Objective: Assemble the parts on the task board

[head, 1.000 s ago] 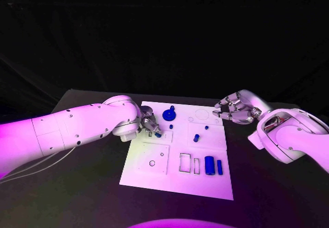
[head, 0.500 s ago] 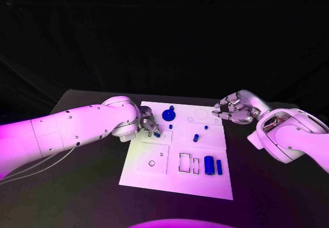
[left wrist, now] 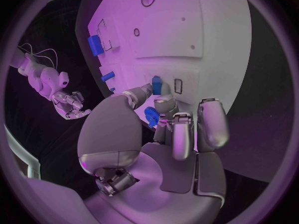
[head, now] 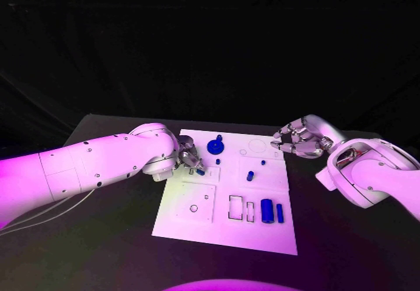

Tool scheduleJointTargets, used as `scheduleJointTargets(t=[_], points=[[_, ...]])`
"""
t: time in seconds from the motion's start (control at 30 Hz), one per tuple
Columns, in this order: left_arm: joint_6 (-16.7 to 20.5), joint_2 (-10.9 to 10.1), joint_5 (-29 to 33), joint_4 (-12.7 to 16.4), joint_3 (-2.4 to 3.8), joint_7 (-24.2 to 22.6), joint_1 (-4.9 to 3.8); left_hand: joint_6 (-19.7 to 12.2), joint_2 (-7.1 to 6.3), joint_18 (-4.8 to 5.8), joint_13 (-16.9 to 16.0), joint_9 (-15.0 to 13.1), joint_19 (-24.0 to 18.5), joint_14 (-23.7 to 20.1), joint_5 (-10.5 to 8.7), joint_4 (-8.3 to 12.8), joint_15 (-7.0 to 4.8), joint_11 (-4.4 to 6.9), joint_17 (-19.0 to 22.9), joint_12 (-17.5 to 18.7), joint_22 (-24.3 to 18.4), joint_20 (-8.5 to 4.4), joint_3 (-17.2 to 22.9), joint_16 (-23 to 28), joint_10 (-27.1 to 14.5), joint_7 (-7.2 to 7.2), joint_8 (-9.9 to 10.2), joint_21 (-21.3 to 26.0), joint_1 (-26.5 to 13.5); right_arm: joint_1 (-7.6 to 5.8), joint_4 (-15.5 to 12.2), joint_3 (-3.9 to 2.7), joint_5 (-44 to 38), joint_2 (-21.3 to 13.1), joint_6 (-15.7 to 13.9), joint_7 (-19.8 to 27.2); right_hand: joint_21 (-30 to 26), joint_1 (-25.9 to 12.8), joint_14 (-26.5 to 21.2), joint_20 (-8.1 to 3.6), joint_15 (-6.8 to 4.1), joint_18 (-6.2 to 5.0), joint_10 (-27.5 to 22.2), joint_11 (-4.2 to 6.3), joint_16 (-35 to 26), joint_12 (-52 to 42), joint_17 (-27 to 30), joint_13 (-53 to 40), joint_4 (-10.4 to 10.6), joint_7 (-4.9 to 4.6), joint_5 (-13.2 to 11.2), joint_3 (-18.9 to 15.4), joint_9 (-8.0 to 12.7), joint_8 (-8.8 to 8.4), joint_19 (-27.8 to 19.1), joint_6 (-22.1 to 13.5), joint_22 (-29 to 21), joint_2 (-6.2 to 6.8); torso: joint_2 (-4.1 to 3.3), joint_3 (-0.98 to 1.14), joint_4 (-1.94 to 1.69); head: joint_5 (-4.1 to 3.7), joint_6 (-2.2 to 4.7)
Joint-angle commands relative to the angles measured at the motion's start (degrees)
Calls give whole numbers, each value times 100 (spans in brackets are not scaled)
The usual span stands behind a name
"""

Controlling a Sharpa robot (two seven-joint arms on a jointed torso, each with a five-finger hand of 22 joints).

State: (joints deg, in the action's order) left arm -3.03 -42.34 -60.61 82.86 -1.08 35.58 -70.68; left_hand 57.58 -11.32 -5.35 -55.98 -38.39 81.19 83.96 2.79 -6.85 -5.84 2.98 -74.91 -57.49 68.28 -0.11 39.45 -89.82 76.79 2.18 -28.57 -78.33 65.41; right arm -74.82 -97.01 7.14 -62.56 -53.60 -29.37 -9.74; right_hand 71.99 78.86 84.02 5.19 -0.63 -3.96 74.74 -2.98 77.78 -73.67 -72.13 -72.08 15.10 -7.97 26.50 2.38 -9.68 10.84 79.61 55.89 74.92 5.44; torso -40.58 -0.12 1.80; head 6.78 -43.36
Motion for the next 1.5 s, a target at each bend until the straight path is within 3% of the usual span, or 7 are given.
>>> scheduleJointTargets(t=[0.03, 0.37, 1.27, 1.5], points=[[-4, 3, 16, 20, -2, -36, 7, 154, 29, 108, -1, -25, 45, 604, 18, 86, -32, 11, -1509, -36, 7, -5, 34, -18, 38, -143, -38, -34, -2, 5, -3, -1, -3, 2, 35, 46, -34, -54, 199, -16, -56, -27, 42, -7, -29, -37, 0, 9, 43, 13, 1, -5, -7, 35, 41, -19, 372, -14, 0, 1, -2, 3, 3], [-284, 20, -29, 34, -2, 82, 9, 209, -54, 122, -65, -92, 72, 604, 16, 9, -42, 23, -1509, -118, 80, -12, -122, -18, 103, -159, -128, -76, -238, 5, -3, -1, -3, -6, 56, 40, -34, -54, 199, -16, -56, -27, 42, -7, -29, -37, 0, 9, 43, 13, 1, -5, -7, 35, 41, -19, 372, -14, 0, 5, 3, 7, -13], [-199, 143, -109, -93, -3, 258, 12, 242, -50, 140, -174, -170, 115, 604, 17, -200, -68, 50, -1509, -259, 191, -36, -552, -18, 174, -189, -246, -140, -507, 6, 1, -1, -3, -10, 50, 43, -49, -62, 197, -16, -56, -30, 35, -7, -39, -29, 11, 19, 50, 13, 1, -7, -6, 37, 36, -21, 365, -15, -3, 6, 6, -8, -19], [-258, 155, -134, -104, -3, 292, 14, 254, -68, 146, -206, -198, 124, 604, 15, -403, -62, 44, -1509, -310, 228, -37, -1173, -18, 182, -183, -298, -158, -643, 7, 3, -1, -3, -14, 50, 44, -60, -68, 195, -16, -56, -33, 30, -8, -45, -24, 19, 25, 54, 13, 0, -9, -6, 37, 31, -23, 359, -14, 1, 6, 4, -19, -20]])
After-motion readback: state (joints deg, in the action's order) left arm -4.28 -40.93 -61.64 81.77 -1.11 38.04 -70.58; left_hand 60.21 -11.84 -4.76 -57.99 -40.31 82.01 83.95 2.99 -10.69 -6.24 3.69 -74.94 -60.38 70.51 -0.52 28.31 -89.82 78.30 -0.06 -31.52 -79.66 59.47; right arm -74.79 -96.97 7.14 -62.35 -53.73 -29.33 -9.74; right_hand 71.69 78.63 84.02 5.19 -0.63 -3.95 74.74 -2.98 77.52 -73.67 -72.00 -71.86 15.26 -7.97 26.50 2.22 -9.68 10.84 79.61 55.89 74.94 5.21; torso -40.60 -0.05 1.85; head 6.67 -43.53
